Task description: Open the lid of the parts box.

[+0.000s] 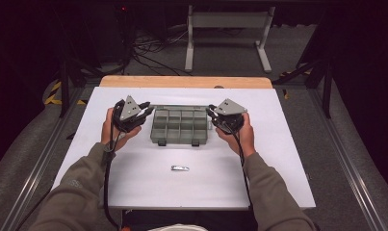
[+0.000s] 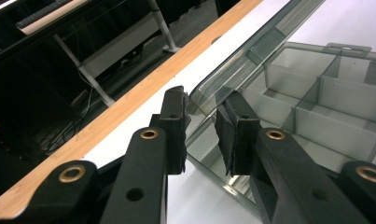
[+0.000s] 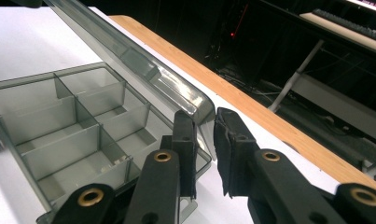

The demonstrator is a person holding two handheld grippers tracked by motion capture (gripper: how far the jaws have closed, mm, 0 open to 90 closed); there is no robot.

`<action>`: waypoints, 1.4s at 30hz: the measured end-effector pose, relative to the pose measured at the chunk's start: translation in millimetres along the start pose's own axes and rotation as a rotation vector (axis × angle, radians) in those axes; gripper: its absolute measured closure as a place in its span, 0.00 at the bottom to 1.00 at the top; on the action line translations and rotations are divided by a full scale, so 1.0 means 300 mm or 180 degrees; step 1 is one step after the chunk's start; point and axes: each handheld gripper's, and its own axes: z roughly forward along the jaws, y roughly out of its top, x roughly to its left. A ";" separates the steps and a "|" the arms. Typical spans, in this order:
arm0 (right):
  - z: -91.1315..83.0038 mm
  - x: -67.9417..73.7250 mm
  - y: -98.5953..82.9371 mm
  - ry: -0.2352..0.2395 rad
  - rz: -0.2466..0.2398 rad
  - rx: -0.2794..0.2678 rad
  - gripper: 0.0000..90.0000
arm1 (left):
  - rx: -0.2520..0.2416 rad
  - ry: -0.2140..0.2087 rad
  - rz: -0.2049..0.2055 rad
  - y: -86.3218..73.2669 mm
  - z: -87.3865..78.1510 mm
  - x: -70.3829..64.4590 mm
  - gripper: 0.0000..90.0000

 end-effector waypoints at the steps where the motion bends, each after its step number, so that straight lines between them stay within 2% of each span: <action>1: 0.004 -0.003 0.004 0.0002 -0.0001 0.0012 0.87 | 0.0002 0.0000 -0.0004 0.003 0.001 0.003 0.82; 10: 0.039 -0.054 0.036 0.0085 0.0252 0.0006 0.88 | 0.0024 -0.0069 -0.0089 0.035 0.027 0.048 0.82; 16: 0.063 -0.079 0.048 0.0061 0.0385 -0.0059 0.89 | 0.0007 -0.0097 -0.0201 0.044 0.052 0.072 0.81; 20: 0.079 -0.090 0.048 0.0044 0.0448 -0.0105 0.89 | -0.0007 -0.0088 -0.0203 0.048 0.063 0.084 0.80; 22: 0.084 -0.095 0.047 0.0030 0.0469 -0.0114 0.88 | -0.0029 -0.0106 -0.0285 0.046 0.070 0.085 0.80; 23: 0.087 -0.098 0.046 0.0012 0.0490 -0.0120 0.88 | -0.0029 -0.0106 -0.0285 0.046 0.070 0.085 0.80; 26: 0.101 -0.104 0.039 0.0006 0.0634 -0.0202 0.88 | -0.0059 -0.0110 -0.0439 0.033 0.091 0.091 0.80; 31: 0.117 -0.109 0.032 -0.0012 0.0777 -0.0261 0.88 | -0.0069 -0.0105 -0.0550 0.017 0.113 0.098 0.80; 34: 0.129 -0.108 0.028 -0.0064 0.0768 -0.0262 0.88 | -0.0079 -0.0084 -0.0609 0.009 0.125 0.099 0.79; 36: 0.137 -0.108 0.023 -0.0082 0.0817 -0.0283 0.88 | -0.0077 -0.0066 -0.0651 0.005 0.136 0.098 0.79; 38: 0.149 -0.109 0.018 -0.0112 0.0851 -0.0286 0.88 | -0.0066 -0.0046 -0.0665 -0.001 0.147 0.100 0.80; 42: 0.176 -0.108 0.006 -0.0186 0.0827 -0.0268 0.88 | -0.0018 -0.0022 -0.0672 -0.014 0.169 0.103 0.79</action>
